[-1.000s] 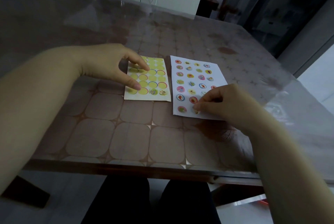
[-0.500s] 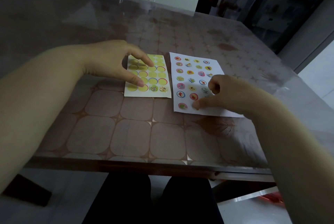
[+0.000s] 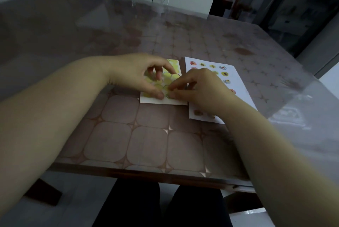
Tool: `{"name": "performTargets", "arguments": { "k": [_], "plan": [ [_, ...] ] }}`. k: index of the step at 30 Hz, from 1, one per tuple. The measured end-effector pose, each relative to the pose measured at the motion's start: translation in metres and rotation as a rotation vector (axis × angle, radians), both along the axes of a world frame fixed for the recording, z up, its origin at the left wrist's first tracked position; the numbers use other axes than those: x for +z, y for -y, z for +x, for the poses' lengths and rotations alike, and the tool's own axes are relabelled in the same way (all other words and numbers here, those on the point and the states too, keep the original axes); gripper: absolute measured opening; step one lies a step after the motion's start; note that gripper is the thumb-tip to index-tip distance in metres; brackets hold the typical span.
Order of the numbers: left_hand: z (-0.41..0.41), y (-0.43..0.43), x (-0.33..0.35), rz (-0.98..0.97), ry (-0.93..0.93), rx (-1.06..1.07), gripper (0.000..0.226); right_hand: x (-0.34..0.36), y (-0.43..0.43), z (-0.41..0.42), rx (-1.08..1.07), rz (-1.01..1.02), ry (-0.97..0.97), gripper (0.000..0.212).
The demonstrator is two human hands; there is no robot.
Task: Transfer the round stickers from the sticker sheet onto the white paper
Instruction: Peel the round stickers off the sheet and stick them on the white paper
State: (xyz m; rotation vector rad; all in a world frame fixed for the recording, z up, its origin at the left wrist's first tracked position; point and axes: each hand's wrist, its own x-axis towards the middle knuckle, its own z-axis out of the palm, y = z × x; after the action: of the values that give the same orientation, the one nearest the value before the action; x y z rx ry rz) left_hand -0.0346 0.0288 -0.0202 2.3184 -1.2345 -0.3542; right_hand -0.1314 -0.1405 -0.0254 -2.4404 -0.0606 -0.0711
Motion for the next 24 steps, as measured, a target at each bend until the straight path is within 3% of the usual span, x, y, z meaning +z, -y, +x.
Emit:
{"name": "performTargets", "arguments": {
  "k": [3, 7, 11, 24],
  "plan": [
    [0.0001, 0.0001, -0.0001, 0.012, -0.036, -0.007, 0.057, -0.0016, -0.0023, -0.0032, 0.007, 0.052, 0.034, 0.017],
    [-0.0010, 0.0006, 0.0007, 0.050, -0.050, -0.024, 0.058, -0.0027, -0.0032, -0.0051, 0.019, 0.089, 0.020, 0.008],
    [0.0010, 0.0011, 0.0001, 0.069, -0.051, -0.048, 0.057, -0.0056, -0.0043, -0.0041, 0.052, -0.003, 0.058, 0.008],
    [-0.0017, 0.0012, 0.0001, 0.115, -0.072, -0.050, 0.053, -0.0101, -0.0088, -0.0050, -0.015, 0.009, 0.104, 0.010]
  ]
}}
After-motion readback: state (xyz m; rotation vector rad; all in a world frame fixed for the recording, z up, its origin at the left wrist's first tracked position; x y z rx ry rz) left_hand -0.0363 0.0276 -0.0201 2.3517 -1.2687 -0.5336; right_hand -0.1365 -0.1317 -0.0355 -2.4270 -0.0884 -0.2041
